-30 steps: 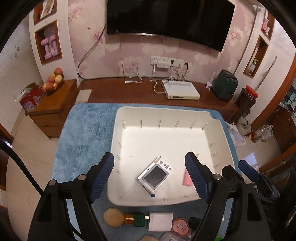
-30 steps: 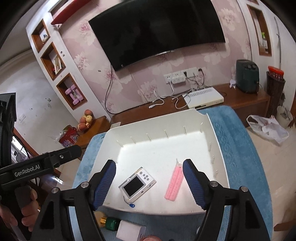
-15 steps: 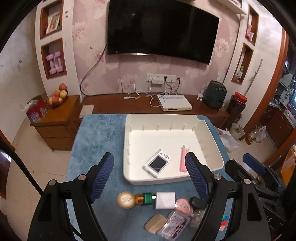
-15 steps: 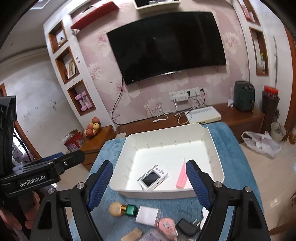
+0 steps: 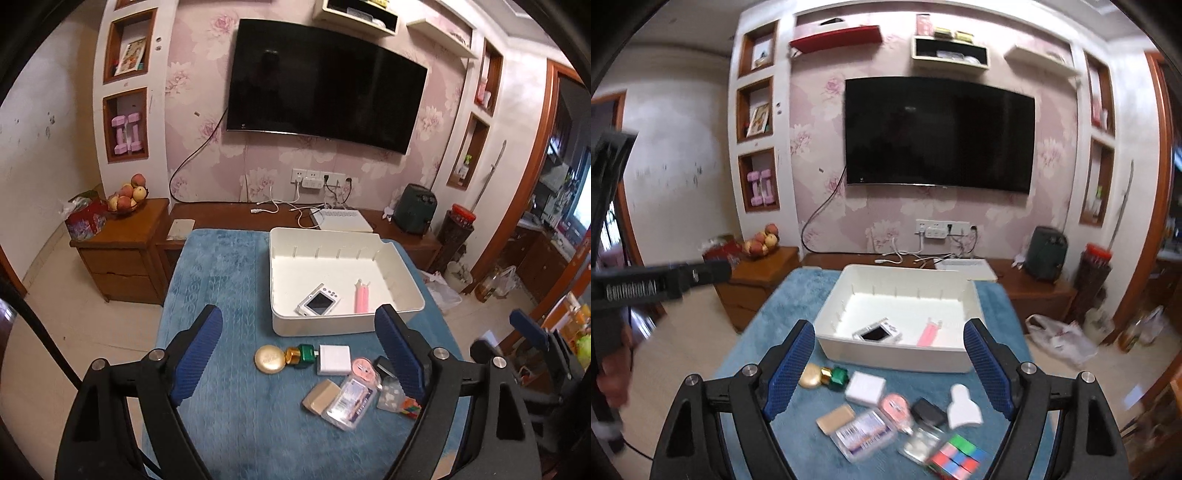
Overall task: Organize rigid objects
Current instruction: 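Withdraw both tools from the bin toward the remaining items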
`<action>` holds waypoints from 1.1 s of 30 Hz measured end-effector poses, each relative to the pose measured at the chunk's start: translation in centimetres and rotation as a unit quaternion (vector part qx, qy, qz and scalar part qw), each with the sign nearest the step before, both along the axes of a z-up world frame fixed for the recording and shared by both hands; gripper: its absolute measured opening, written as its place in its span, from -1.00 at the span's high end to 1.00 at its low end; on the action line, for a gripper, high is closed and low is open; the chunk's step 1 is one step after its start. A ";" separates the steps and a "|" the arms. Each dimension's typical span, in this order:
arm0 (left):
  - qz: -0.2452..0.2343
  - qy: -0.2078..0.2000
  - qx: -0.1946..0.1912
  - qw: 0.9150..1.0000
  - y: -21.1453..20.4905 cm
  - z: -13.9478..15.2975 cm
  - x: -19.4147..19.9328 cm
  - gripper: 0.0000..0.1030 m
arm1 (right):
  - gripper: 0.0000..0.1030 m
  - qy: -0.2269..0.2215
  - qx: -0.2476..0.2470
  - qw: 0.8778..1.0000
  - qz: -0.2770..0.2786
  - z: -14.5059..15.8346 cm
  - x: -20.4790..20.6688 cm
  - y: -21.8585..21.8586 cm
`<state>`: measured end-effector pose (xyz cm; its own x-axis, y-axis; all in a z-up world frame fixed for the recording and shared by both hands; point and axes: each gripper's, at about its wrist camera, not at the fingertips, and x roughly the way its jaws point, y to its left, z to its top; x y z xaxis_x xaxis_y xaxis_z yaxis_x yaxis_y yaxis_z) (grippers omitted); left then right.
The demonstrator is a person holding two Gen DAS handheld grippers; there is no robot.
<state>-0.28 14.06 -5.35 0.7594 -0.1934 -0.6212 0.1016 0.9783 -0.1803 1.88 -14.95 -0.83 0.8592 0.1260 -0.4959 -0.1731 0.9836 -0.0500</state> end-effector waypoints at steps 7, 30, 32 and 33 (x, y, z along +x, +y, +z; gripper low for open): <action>0.006 0.003 -0.046 0.999 1.3 -0.5 -2.9 -0.71 | -0.62 0.040 0.002 0.999 -0.001 -0.8 -4.1 0.0; -0.001 0.104 -0.042 0.994 -0.8 -6.4 -4.7 -0.71 | -0.62 0.132 -0.062 0.989 -0.012 -4.9 -5.6 -2.2; 0.002 0.123 -0.033 0.992 -1.7 -7.0 -4.4 -0.71 | -0.62 0.136 -0.076 0.988 0.001 -5.4 -5.2 -2.4; 0.002 0.128 -0.031 0.991 -1.9 -7.3 -4.3 -0.71 | -0.62 0.136 -0.082 0.987 0.010 -5.6 -5.1 -2.5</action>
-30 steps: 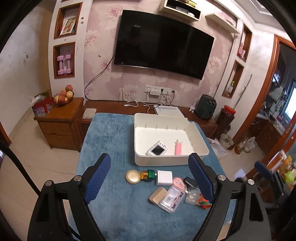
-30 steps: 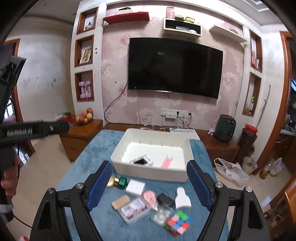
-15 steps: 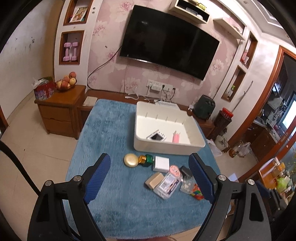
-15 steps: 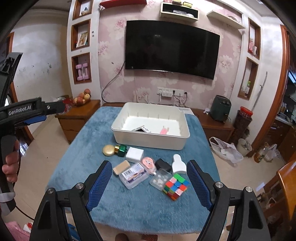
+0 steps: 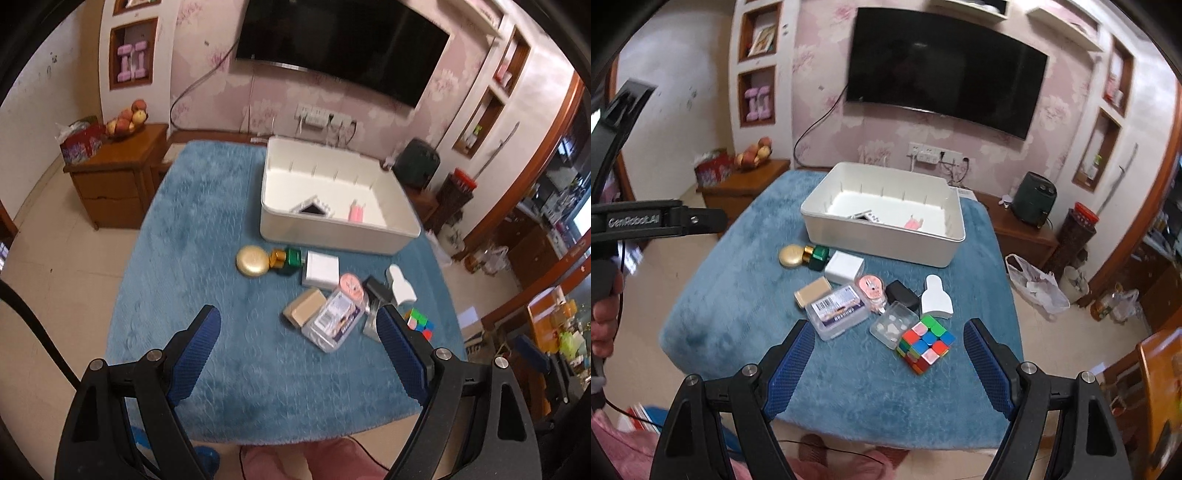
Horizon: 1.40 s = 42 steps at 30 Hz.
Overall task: Organize rigid objects
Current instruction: 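Withdraw both tools from the bin toward the remaining items, then grasp the clear plastic box with the left tool while the right tool grasps the Rubik's cube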
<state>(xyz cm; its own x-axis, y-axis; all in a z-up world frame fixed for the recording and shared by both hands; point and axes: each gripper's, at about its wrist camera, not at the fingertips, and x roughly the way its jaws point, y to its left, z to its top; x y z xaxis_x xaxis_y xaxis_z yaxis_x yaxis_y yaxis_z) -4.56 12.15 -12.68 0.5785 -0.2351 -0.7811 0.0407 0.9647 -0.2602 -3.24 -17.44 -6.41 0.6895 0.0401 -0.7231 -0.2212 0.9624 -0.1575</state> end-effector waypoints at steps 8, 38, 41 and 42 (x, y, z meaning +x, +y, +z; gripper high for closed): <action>0.034 0.049 -0.006 0.998 -3.1 -1.2 0.9 -0.71 | -0.62 0.011 -0.076 0.991 0.108 -2.0 1.5 -0.1; 0.214 0.211 -0.043 0.953 -9.8 -10.0 7.4 -0.71 | -0.62 0.143 -0.081 0.929 0.332 -8.9 11.6 -7.8; 0.213 0.235 -0.054 0.947 -10.3 -11.5 8.5 -0.71 | -0.62 0.181 -0.065 0.921 0.338 -10.2 12.5 -8.3; 0.214 0.242 -0.054 0.945 -10.4 -12.0 8.8 -0.71 | -0.62 0.192 -0.062 0.919 0.339 -10.6 12.8 -8.4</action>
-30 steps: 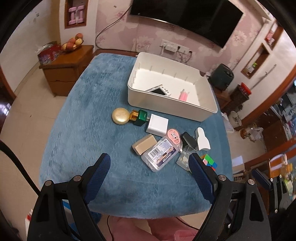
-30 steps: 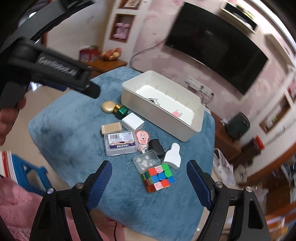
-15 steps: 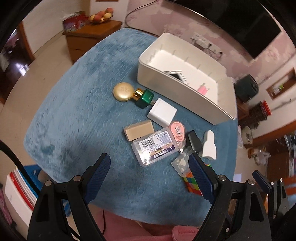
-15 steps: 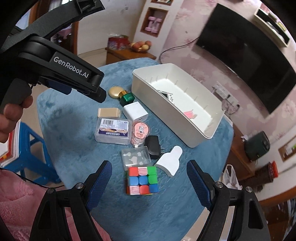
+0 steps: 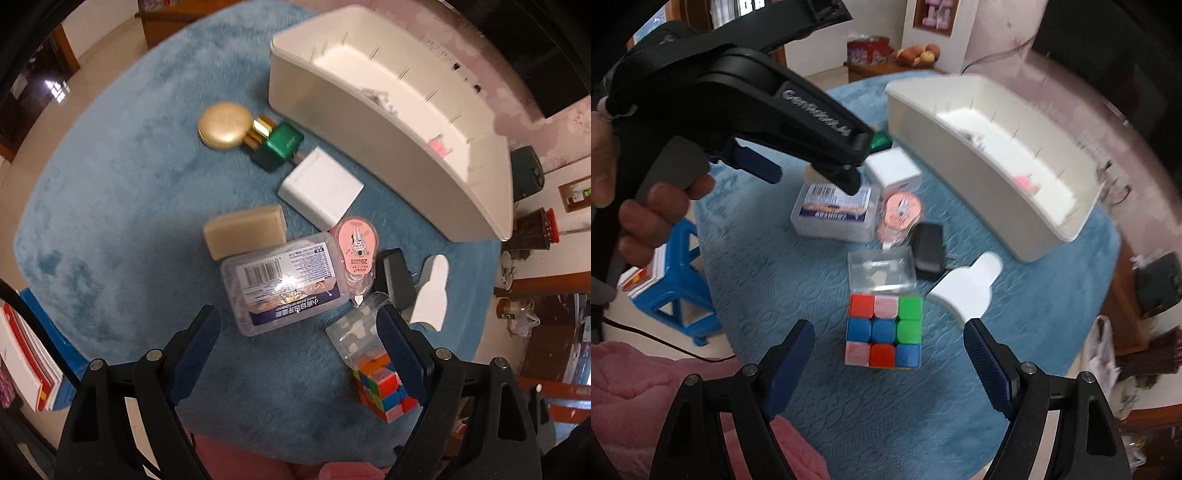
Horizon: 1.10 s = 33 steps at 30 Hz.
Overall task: Organize rigid objects
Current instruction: 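Grasp the clear plastic box with the left tool while the right tool grasps the Rubik's cube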
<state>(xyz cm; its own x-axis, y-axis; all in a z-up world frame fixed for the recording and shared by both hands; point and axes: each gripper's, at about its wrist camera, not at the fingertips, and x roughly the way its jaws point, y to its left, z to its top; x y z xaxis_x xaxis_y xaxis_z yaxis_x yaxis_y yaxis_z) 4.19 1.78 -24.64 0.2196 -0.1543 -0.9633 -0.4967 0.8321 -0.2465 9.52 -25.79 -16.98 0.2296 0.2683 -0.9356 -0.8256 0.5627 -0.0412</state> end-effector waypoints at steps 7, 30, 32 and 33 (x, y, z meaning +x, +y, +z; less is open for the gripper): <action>0.019 0.053 0.005 0.998 -0.2 -2.9 1.6 -0.71 | -0.62 0.079 0.018 0.997 -0.019 -1.8 2.1 -0.6; 0.059 0.102 0.015 0.993 0.8 -6.4 6.0 -0.88 | -0.62 0.170 0.025 0.983 -0.057 -5.4 4.7 0.0; 0.063 0.098 0.014 0.993 1.0 -6.4 6.4 -0.88 | -0.62 0.174 0.022 0.983 -0.057 -5.8 4.7 0.2; 0.065 0.095 0.013 0.993 1.2 -6.4 6.5 -0.88 | -0.62 0.176 0.020 0.983 -0.058 -6.0 4.6 0.2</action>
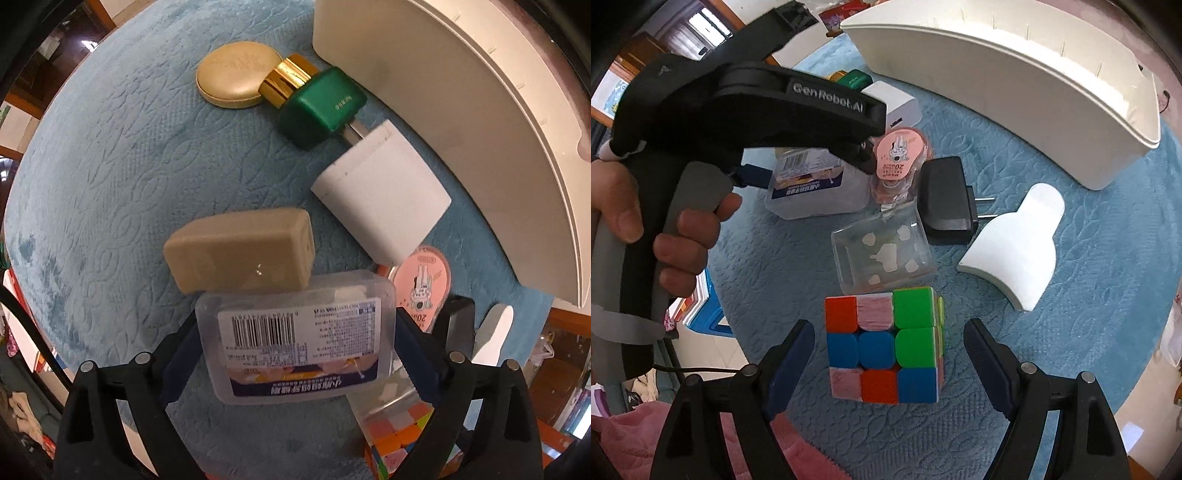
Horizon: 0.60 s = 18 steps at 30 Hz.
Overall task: Organize rigid objects
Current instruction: 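Grasp the clear plastic box with the left tool while the right tool grasps the Rubik's cube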
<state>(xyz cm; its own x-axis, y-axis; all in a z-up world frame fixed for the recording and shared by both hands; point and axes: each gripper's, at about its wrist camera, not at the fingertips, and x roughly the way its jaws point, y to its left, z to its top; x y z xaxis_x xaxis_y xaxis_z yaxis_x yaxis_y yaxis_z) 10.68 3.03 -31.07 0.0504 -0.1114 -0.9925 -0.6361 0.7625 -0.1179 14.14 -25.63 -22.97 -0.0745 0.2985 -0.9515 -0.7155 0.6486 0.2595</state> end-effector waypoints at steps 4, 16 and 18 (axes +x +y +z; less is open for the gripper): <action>0.009 -0.005 -0.011 1.000 1.1 0.2 0.3 -0.88 | -0.56 0.004 -0.006 1.000 0.001 -0.7 -0.1 0.4; 0.013 -0.016 -0.008 1.000 1.1 -0.9 -2.8 -0.86 | -0.29 0.016 -0.009 1.000 -0.003 -1.2 0.3 0.4; 0.013 -0.013 -0.007 1.000 1.0 -0.8 -3.1 -0.85 | -0.28 0.012 -0.011 1.000 -0.001 -1.0 0.2 0.5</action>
